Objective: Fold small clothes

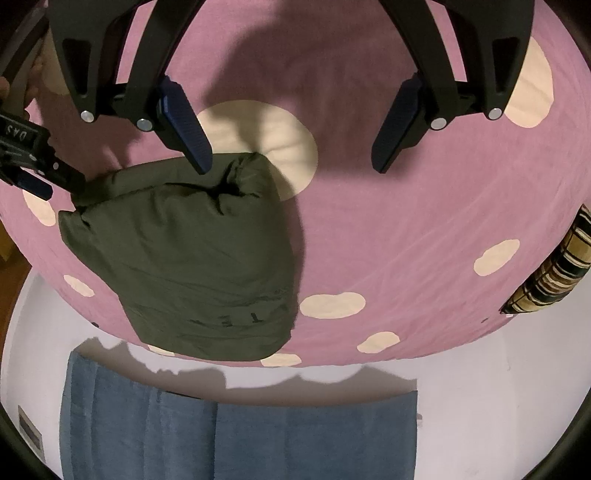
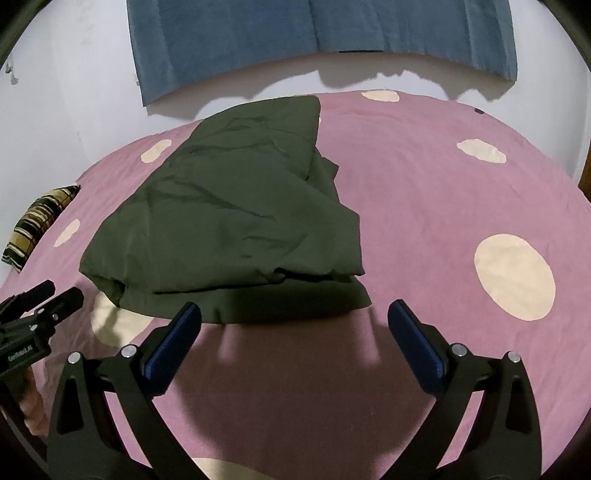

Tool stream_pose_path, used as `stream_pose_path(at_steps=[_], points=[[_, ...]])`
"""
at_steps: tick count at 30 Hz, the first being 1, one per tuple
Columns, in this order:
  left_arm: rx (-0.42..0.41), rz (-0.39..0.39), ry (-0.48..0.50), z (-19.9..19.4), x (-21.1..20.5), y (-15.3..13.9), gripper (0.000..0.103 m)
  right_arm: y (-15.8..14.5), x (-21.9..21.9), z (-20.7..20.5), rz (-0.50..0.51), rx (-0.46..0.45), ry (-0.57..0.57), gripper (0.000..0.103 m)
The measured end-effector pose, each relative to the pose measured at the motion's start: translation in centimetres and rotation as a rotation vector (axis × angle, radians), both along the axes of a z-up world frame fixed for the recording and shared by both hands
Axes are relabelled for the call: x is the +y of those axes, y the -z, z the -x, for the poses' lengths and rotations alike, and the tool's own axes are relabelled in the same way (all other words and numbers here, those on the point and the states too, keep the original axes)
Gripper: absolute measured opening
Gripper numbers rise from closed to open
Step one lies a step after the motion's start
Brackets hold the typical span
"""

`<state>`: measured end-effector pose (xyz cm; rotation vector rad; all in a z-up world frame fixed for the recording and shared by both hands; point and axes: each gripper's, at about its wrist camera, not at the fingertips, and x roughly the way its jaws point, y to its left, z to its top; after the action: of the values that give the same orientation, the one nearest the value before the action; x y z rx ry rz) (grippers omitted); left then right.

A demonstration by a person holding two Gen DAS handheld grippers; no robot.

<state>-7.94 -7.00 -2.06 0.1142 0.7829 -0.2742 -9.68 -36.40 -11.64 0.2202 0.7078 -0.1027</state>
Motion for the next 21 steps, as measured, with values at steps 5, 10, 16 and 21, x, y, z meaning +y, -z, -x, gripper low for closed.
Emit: stream_pose_path(at_steps=[5, 10, 16, 21], points=[[0.002, -0.001, -0.018, -0.20, 0.08, -0.07, 0.087, -0.02, -0.04, -0.04, 0.004, -0.002, -0.007, 0.101], [-0.003, -0.005, -0.026, -0.18, 0.21, -0.13, 0.087, -0.01, -0.03, -0.02, 0.003, -0.002, -0.008, 0.101], [0.001, -0.013, -0.029, -0.27, 0.25, -0.16, 0.087, 0.01, 0.24, 0.15, 0.003, 0.000, -0.007, 0.101], [0.006, -0.015, -0.036, -0.38, 0.29, -0.13, 0.087, 0.00, 0.25, 0.10, 0.005, 0.001, -0.008, 0.101]])
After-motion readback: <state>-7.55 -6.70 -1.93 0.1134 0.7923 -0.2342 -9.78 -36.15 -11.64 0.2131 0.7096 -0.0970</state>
